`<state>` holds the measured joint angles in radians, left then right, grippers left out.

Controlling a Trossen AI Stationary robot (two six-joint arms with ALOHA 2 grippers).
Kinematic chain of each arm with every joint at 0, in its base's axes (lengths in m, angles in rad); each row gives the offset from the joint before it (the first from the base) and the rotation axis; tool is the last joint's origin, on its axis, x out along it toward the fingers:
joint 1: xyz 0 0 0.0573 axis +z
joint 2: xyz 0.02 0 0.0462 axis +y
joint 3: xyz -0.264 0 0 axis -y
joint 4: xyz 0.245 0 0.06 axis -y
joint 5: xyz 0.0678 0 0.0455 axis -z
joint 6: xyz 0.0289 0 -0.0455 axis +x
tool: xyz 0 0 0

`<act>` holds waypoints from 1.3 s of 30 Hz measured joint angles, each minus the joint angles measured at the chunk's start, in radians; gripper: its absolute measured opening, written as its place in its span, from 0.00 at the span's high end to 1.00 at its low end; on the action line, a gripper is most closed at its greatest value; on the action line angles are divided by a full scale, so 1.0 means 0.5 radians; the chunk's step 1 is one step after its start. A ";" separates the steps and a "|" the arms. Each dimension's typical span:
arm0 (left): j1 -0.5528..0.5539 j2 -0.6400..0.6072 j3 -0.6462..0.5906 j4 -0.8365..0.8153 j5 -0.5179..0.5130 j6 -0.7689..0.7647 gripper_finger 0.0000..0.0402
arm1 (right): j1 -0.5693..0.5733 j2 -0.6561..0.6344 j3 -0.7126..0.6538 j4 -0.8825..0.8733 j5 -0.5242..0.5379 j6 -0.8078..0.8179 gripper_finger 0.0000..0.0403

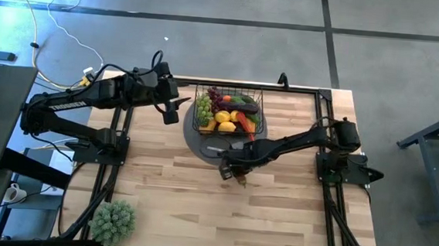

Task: Build produce basket
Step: Put the red chili pepper into the black wire basket

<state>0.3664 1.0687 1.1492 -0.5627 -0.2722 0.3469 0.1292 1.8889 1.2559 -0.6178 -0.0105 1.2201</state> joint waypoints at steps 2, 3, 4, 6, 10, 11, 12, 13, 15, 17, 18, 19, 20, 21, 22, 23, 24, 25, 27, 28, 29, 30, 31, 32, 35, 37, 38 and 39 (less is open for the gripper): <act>0.003 0.000 0.000 -0.003 0.000 -0.011 0.53 | -0.004 -0.059 0.001 -0.004 0.000 -0.030 0.85; 0.003 0.000 0.000 -0.004 0.000 -0.015 0.53 | -0.010 -0.090 0.001 -0.005 0.000 -0.040 0.85; 0.003 0.000 0.000 -0.004 0.000 -0.015 0.53 | -0.016 -0.125 0.002 -0.006 0.001 -0.057 0.85; 0.003 0.000 0.000 -0.004 0.000 -0.015 0.53 | -0.034 -0.200 0.002 0.007 0.005 -0.111 0.85; 0.003 0.000 0.000 -0.004 0.000 -0.015 0.53 | -0.089 -0.381 0.002 0.048 0.038 -0.225 0.85; 0.003 0.000 0.000 -0.004 0.001 -0.014 0.53 | -0.103 -0.432 0.002 0.061 0.060 -0.260 0.85; 0.003 0.000 0.000 -0.004 0.000 -0.014 0.53 | -0.119 -0.477 0.002 0.083 0.079 -0.302 0.85; 0.003 0.000 0.000 -0.004 0.000 -0.014 0.53 | -0.139 -0.526 0.002 0.120 0.094 -0.351 0.85; 0.003 0.000 0.000 -0.004 0.001 -0.014 0.53 | -0.180 -0.617 0.003 0.168 0.149 -0.453 0.85; 0.003 0.000 0.000 -0.003 0.000 -0.014 0.53 | -0.232 -0.689 0.003 0.227 0.204 -0.555 0.86; 0.003 0.000 0.000 -0.003 0.001 -0.013 0.53 | -0.266 -0.719 0.003 0.250 0.239 -0.611 0.86; 0.003 0.000 0.000 -0.003 0.000 -0.012 0.53 | -0.297 -0.745 0.003 0.275 0.270 -0.675 0.86; 0.003 0.000 0.000 -0.003 0.000 -0.014 0.53 | -0.330 -0.762 0.003 0.312 0.302 -0.748 0.86; 0.003 0.000 0.000 -0.003 0.000 -0.014 0.53 | -0.362 -0.774 0.004 0.353 0.331 -0.831 0.86; 0.003 0.000 0.000 -0.003 0.001 -0.014 0.53 | -0.394 -0.779 0.004 0.382 0.353 -0.918 0.86; 0.003 0.000 0.000 -0.003 0.002 -0.014 0.53 | -0.426 -0.781 0.003 0.416 0.371 -1.011 0.86; 0.003 0.000 0.000 -0.003 0.002 -0.014 0.53 | -0.456 -0.781 0.003 0.460 0.382 -1.108 0.86; 0.003 0.000 0.000 -0.003 0.001 -0.014 0.53 | -0.485 -0.781 0.003 0.487 0.388 -1.200 0.86; 0.003 0.000 0.000 -0.002 0.001 -0.021 0.53 | -0.543 -0.762 0.004 0.519 0.400 -1.379 0.85; 0.003 0.000 0.000 -0.003 0.000 -0.029 0.53 | -0.570 -0.751 0.004 0.516 0.399 -1.461 0.85; 0.003 0.000 0.000 -0.002 0.000 -0.039 0.53 | -0.594 -0.735 0.000 0.512 0.400 -1.536 0.85; 0.003 0.000 0.000 0.000 0.000 -0.047 0.53 | -0.614 -0.715 -0.001 0.526 0.401 -1.599 0.85; 0.003 0.000 0.000 0.001 -0.002 -0.059 0.53 | -0.634 -0.694 -0.001 0.522 0.401 -1.644 0.85; 0.004 0.000 0.000 0.000 -0.010 -0.062 0.53 | -0.653 -0.668 -0.001 0.511 0.401 -1.679 0.85; 0.012 0.000 0.000 0.001 -0.084 -0.103 0.53 | -0.694 -0.581 -0.001 0.512 0.400 -1.731 0.85; 0.017 0.000 0.000 0.004 -0.129 -0.157 0.53 | -0.718 -0.527 -0.001 0.511 0.372 -1.744 0.85; 0.025 0.000 0.000 0.004 -0.139 -0.183 0.53 | -0.729 -0.500 -0.001 0.516 0.351 -1.747 0.85; 0.032 0.000 0.000 0.003 -0.138 -0.210 0.53 | -0.744 -0.479 -0.002 0.501 0.310 -1.747 0.85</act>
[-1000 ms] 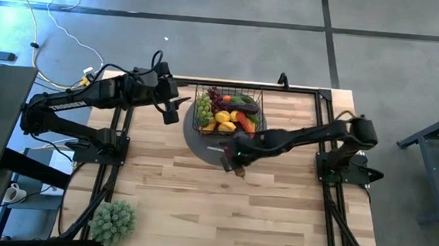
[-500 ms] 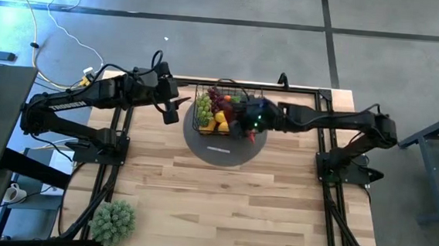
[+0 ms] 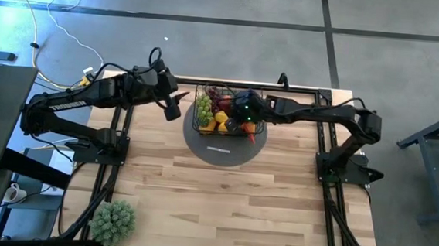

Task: Build produce basket
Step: Put the red chili pepper into the black wire basket, then return to Home Position

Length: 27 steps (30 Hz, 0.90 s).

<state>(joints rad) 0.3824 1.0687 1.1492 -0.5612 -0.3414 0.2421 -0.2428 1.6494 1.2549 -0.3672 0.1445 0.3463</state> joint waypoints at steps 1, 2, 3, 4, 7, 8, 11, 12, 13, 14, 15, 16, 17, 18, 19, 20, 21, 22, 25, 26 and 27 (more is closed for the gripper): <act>0.008 0.000 0.000 -0.002 0.004 -0.027 0.53 | -0.011 0.027 -0.001 -0.011 -0.025 0.003 0.85; 0.013 0.000 0.000 -0.004 0.018 -0.057 0.53 | -0.022 0.049 -0.001 -0.007 -0.053 0.020 0.85; 0.021 0.000 0.000 -0.008 0.041 -0.085 0.53 | -0.036 0.068 -0.001 -0.028 -0.083 0.031 0.84; 0.026 0.000 0.000 -0.012 0.055 -0.108 0.53 | -0.048 0.086 -0.001 -0.043 -0.099 0.037 0.84; 0.040 0.000 0.000 -0.044 0.081 -0.153 0.53 | -0.086 0.121 -0.001 -0.047 -0.150 0.079 0.81; 0.041 0.000 -0.006 -0.040 0.081 -0.168 0.53 | -0.098 0.127 -0.001 -0.052 -0.151 0.102 0.80; 0.041 0.000 -0.018 -0.075 0.086 -0.225 0.53 | -0.137 0.132 -0.001 -0.087 -0.154 0.160 0.76; 0.041 0.000 -0.018 -0.088 0.086 -0.246 0.53 | -0.150 0.132 -0.001 -0.092 -0.154 0.161 0.75; 0.041 0.000 -0.018 -0.102 0.086 -0.264 0.53 | -0.162 0.132 -0.001 -0.093 -0.154 0.158 0.74; 0.037 -0.001 -0.018 -0.115 0.088 -0.282 0.53 | -0.172 0.132 -0.001 -0.099 -0.154 0.147 0.72; 0.032 0.000 -0.018 -0.126 0.093 -0.302 0.53 | -0.183 0.132 -0.001 -0.103 -0.154 0.135 0.71; 0.027 0.000 -0.018 -0.138 0.094 -0.319 0.53 | -0.192 0.132 -0.001 -0.102 -0.154 0.126 0.69; 0.021 0.000 -0.018 -0.146 0.094 -0.328 0.53 | -0.200 0.132 -0.001 -0.103 -0.154 0.116 0.68; 0.011 0.000 -0.018 -0.151 0.095 -0.339 0.53 | -0.208 0.132 -0.001 -0.104 -0.154 0.111 0.66; 0.003 0.000 -0.018 -0.157 0.094 -0.354 0.53 | -0.214 0.132 -0.001 -0.104 -0.154 0.111 0.64; -0.004 0.000 -0.018 -0.160 0.094 -0.361 0.53 | -0.222 0.132 -0.001 -0.105 -0.155 0.111 0.62; -0.012 0.000 -0.018 -0.159 0.095 -0.365 0.53 | -0.225 0.132 -0.001 -0.107 -0.158 0.112 0.59; -0.020 0.000 -0.018 -0.159 0.094 -0.366 0.53 | -0.230 0.132 0.000 -0.108 -0.161 0.113 0.57; -0.039 0.000 -0.018 -0.159 0.097 -0.362 0.53 | -0.237 0.132 0.041 -0.147 -0.171 0.120 0.50; -0.045 0.000 -0.018 -0.159 0.099 -0.364 0.53 | -0.240 0.132 0.069 -0.162 -0.171 0.122 0.49; -0.053 0.000 -0.018 -0.159 0.100 -0.369 0.53 | -0.240 0.132 0.102 -0.184 -0.172 0.121 0.47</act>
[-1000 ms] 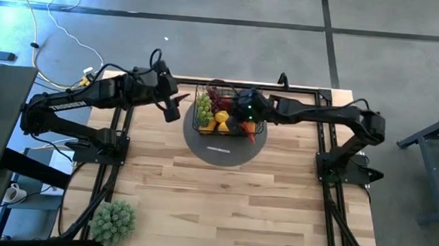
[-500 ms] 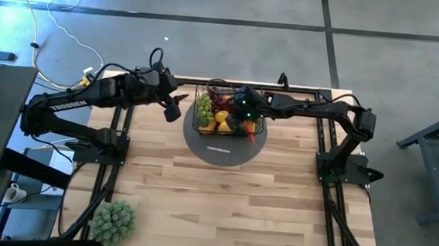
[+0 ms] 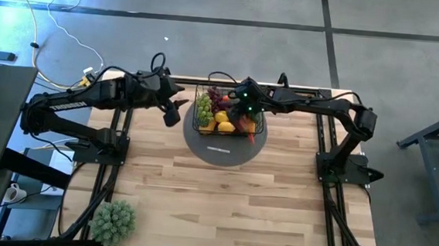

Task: Build produce basket
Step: Return to Home Position

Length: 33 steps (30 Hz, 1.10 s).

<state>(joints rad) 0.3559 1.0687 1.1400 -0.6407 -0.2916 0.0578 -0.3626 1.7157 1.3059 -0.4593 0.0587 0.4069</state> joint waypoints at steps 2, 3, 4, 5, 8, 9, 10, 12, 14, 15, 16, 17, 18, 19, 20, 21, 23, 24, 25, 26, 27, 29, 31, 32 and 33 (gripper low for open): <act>-0.016 0.000 0.000 0.000 0.020 -0.010 0.53 | 0.000 0.000 0.069 -0.050 0.000 0.006 0.46; -0.025 -0.004 -0.001 0.000 0.052 -0.020 0.53 | 0.000 0.000 0.103 -0.059 0.000 -0.003 0.46; -0.033 -0.011 -0.001 0.000 0.102 -0.027 0.53 | 0.000 0.000 0.135 -0.061 0.000 -0.023 0.46; -0.042 -0.021 -0.001 0.000 0.165 -0.027 0.53 | 0.001 0.000 0.172 -0.060 -0.002 -0.059 0.46; -0.071 -0.073 -0.001 0.001 0.310 -0.046 0.53 | 0.018 0.000 0.261 -0.059 -0.016 -0.183 0.45; -0.085 -0.091 -0.001 0.001 0.319 -0.061 0.53 | 0.022 0.000 0.287 -0.059 -0.017 -0.196 0.45; -0.099 -0.110 -0.001 0.001 0.321 -0.079 0.53 | 0.029 0.000 0.311 -0.059 -0.018 -0.197 0.45; -0.132 -0.149 -0.001 0.001 0.321 -0.111 0.53 | 0.034 -0.001 0.353 -0.060 -0.020 -0.188 0.45; -0.178 -0.188 -0.002 0.001 0.320 -0.129 0.53 | 0.043 -0.001 0.387 -0.059 -0.021 -0.188 0.45; -0.205 -0.210 -0.011 0.011 0.320 -0.132 0.53 | 0.048 -0.001 0.404 -0.060 -0.021 -0.188 0.45; -0.233 -0.237 -0.036 0.038 0.320 -0.132 0.53 | 0.052 -0.001 0.419 -0.061 -0.020 -0.187 0.45; -0.261 -0.270 -0.075 0.076 0.320 -0.138 0.53 | 0.061 -0.001 0.436 -0.061 -0.020 -0.187 0.45; -0.289 -0.310 -0.135 0.125 0.321 -0.153 0.53 | 0.071 -0.001 0.451 -0.059 -0.019 -0.187 0.45; -0.312 -0.353 -0.201 0.171 0.321 -0.180 0.53 | 0.081 -0.001 0.467 -0.060 -0.019 -0.186 0.45; -0.335 -0.400 -0.275 0.223 0.320 -0.209 0.53 | 0.094 -0.001 0.482 -0.060 -0.019 -0.182 0.45; -0.356 -0.451 -0.353 0.273 0.317 -0.240 0.53 | 0.108 -0.001 0.497 -0.060 -0.020 -0.183 0.45; -0.390 -0.558 -0.504 0.354 0.311 -0.310 0.53 | 0.135 -0.001 0.526 -0.060 -0.020 -0.185 0.45; -0.408 -0.611 -0.577 0.396 0.310 -0.345 0.53 | 0.149 -0.001 0.543 -0.060 -0.020 -0.185 0.45; -0.423 -0.667 -0.650 0.426 0.309 -0.373 0.53 | 0.162 -0.001 0.560 -0.061 -0.020 -0.173 0.45; -0.439 -0.719 -0.718 0.463 0.308 -0.394 0.53 | 0.174 -0.001 0.579 -0.060 -0.019 -0.130 0.45; -0.454 -0.774 -0.784 0.509 0.307 -0.405 0.53 | 0.185 -0.001 0.599 -0.060 -0.015 -0.069 0.45; -0.485 -0.884 -0.911 0.599 0.307 -0.409 0.53 | 0.202 -0.001 0.636 -0.059 -0.012 0.049 0.45; -0.515 -0.988 -1.036 0.700 0.307 -0.427 0.53 | 0.220 -0.001 0.674 -0.060 -0.012 0.123 0.45; -0.530 -1.036 -1.096 0.748 0.307 -0.442 0.53 | 0.230 -0.001 0.696 -0.060 -0.012 0.143 0.45; -0.545 -1.083 -1.156 0.797 0.307 -0.455 0.53 | 0.241 -0.001 0.715 -0.057 -0.010 0.167 0.45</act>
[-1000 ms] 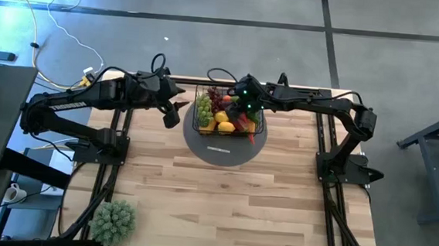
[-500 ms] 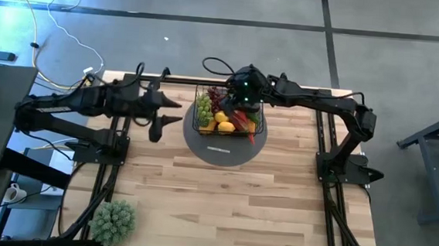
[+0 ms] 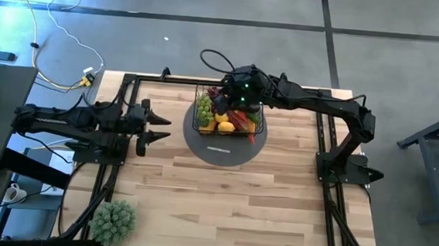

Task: Build produce basket
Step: Return to Home Position

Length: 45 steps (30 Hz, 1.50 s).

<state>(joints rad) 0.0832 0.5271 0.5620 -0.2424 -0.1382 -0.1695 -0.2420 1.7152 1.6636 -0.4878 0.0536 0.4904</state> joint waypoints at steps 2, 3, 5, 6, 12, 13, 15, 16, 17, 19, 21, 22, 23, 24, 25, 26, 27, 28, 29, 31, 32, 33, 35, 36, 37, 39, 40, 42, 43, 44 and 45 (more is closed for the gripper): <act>-0.027 -0.097 -0.112 0.081 0.001 -0.023 0.53 | 0.025 0.000 0.036 0.002 0.005 0.004 0.45; -0.039 -0.143 -0.163 0.112 0.000 -0.030 0.53 | 0.039 0.000 0.047 0.006 0.006 0.003 0.45; -0.059 -0.228 -0.254 0.159 0.000 -0.051 0.53 | 0.064 0.000 0.051 0.038 0.005 0.003 0.45; -0.069 -0.269 -0.293 0.169 0.000 -0.063 0.53 | 0.077 0.000 0.051 0.057 0.004 0.006 0.45; -0.124 -0.500 -0.512 0.236 0.014 -0.076 0.53 | 0.137 0.000 0.051 0.089 0.004 0.140 0.45; -0.134 -0.535 -0.552 0.284 0.027 -0.076 0.53 | 0.146 0.000 0.051 0.090 0.005 0.151 0.45; -0.150 -0.606 -0.643 0.410 0.058 -0.068 0.53 | 0.160 0.000 0.051 0.090 0.005 0.156 0.45; -0.159 -0.642 -0.688 0.455 0.060 -0.057 0.53 | 0.165 0.000 0.050 0.090 0.004 0.156 0.45; -0.161 -0.672 -0.734 0.502 0.061 -0.044 0.53 | 0.172 0.000 0.049 0.090 0.000 0.161 0.45; -0.164 -0.730 -0.810 0.564 0.047 -0.043 0.53 | 0.172 0.000 0.049 0.090 -0.055 0.200 0.45; -0.165 -0.778 -0.861 0.590 0.029 -0.045 0.53 | 0.149 -0.002 0.049 0.090 -0.176 0.206 0.45; -0.165 -0.801 -0.888 0.600 0.028 -0.058 0.53 | 0.130 -0.012 0.047 0.084 -0.226 0.183 0.45; -0.165 -0.820 -0.917 0.605 0.027 -0.070 0.53 | 0.113 -0.025 0.046 0.080 -0.246 0.152 0.45; -0.165 -0.838 -0.945 0.605 0.027 -0.076 0.53 | 0.100 -0.046 0.046 0.083 -0.249 0.124 0.45; -0.165 -0.853 -0.971 0.603 0.027 -0.086 0.53 | 0.087 -0.073 0.046 0.080 -0.249 0.096 0.45; -0.165 -0.862 -0.998 0.612 0.027 -0.102 0.53 | 0.075 -0.100 0.046 0.070 -0.243 0.061 0.45; -0.165 -0.865 -1.029 0.642 0.026 -0.119 0.53 | 0.066 -0.133 0.046 0.055 -0.236 0.028 0.45; -0.165 -0.867 -1.061 0.671 0.026 -0.134 0.53 | 0.059 -0.168 0.046 0.022 -0.231 -0.003 0.45; -0.165 -0.871 -1.094 0.709 0.026 -0.156 0.53 | 0.052 -0.205 0.046 -0.018 -0.218 -0.046 0.45; -0.162 -0.871 -1.104 0.689 0.014 -0.182 0.53 | 0.048 -0.297 0.046 -0.107 -0.164 -0.134 0.45; -0.162 -0.872 -1.103 0.681 0.001 -0.181 0.53 | 0.046 -0.354 0.046 -0.165 -0.120 -0.186 0.45; -0.162 -0.873 -1.103 0.679 -0.011 -0.179 0.53 | 0.044 -0.409 0.046 -0.228 -0.076 -0.229 0.45; -0.162 -0.873 -1.103 0.679 -0.034 -0.168 0.53 | 0.042 -0.519 0.046 -0.349 0.020 -0.307 0.45; -0.162 -0.873 -1.103 0.677 -0.047 -0.169 0.53 | 0.043 -0.568 0.046 -0.412 0.059 -0.333 0.45; -0.162 -0.873 -1.102 0.673 -0.059 -0.168 0.53 | 0.043 -0.621 0.046 -0.463 0.097 -0.362 0.45; -0.162 -0.873 -1.102 0.658 -0.061 -0.165 0.53 | 0.044 -0.720 0.046 -0.567 0.127 -0.425 0.45; -0.161 -0.873 -1.102 0.655 -0.061 -0.165 0.53 | 0.053 -0.774 0.046 -0.600 0.141 -0.451 0.45; -0.162 -0.873 -1.101 0.638 -0.060 -0.164 0.53 | 0.070 -0.850 0.046 -0.693 0.185 -0.514 0.45; -0.162 -0.872 -1.101 0.629 -0.061 -0.164 0.53 | 0.082 -0.882 0.046 -0.734 0.204 -0.548 0.45; -0.162 -0.872 -1.101 0.626 -0.061 -0.164 0.53 | 0.091 -0.908 0.031 -0.765 0.231 -0.581 0.45; -0.161 -0.872 -1.101 0.626 -0.061 -0.164 0.53 | 0.097 -0.947 -0.020 -0.765 0.259 -0.609 0.45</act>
<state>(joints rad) 0.0025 0.0914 0.0113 0.0708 -0.1684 -0.2516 -0.1933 1.2414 1.6537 -0.8705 0.1830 0.1861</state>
